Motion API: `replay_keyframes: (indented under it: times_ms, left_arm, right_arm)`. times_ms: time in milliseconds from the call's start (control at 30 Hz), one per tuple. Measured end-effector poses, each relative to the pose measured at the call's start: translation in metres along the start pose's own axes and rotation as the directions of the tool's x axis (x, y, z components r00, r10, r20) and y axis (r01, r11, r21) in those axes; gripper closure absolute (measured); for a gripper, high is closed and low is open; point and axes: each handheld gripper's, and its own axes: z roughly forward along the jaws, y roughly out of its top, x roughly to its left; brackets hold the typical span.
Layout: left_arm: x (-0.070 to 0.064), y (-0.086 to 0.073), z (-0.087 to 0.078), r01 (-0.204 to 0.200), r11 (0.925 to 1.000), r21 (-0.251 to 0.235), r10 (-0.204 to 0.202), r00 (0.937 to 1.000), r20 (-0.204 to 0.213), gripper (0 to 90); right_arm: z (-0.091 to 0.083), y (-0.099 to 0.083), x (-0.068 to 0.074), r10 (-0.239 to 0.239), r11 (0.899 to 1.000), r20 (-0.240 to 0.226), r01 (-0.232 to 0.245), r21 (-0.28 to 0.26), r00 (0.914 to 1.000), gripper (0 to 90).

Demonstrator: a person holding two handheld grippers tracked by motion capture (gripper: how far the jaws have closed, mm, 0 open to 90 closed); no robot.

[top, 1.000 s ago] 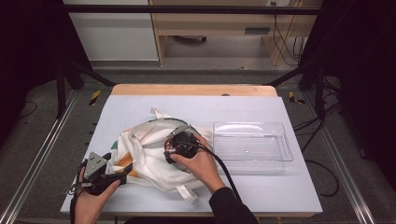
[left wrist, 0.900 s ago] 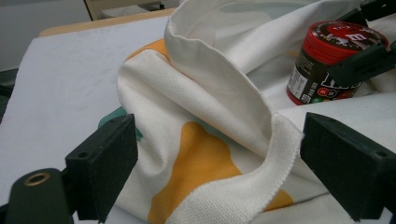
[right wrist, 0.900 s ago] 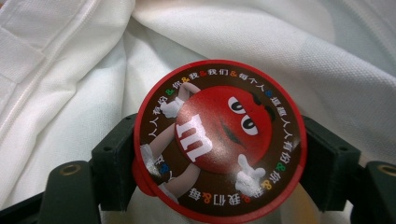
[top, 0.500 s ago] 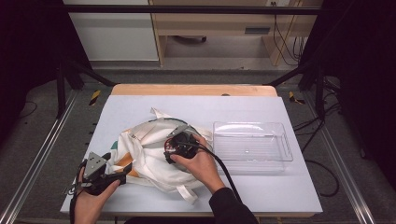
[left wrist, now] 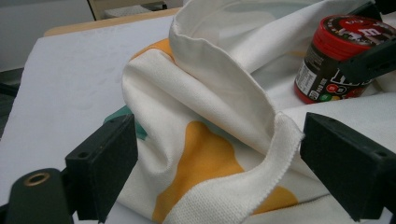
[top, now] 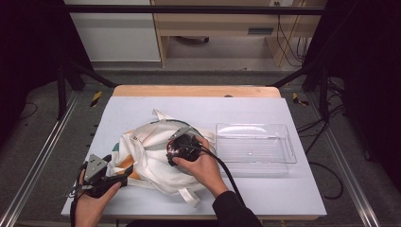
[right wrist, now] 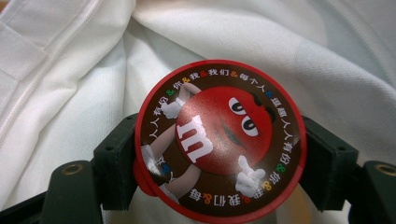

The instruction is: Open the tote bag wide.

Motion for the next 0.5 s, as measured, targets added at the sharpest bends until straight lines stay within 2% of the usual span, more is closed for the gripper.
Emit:
replay_keyframes:
  times_ms: [267,500]
  left_arm:
    - [0.002,0.0,-0.001,0.006,0.9999,-0.01,-0.006,1.0,-0.002,10.6]
    - [0.003,0.0,-0.001,0.007,0.9999,-0.009,-0.007,1.0,-0.004,10.5]
  right_arm:
    - [-0.016,0.005,0.004,-0.005,0.999,0.016,0.005,-0.033,0.9999,26.0]
    - [-0.029,0.009,0.006,-0.012,0.999,0.009,0.012,-0.049,0.9999,26.0]
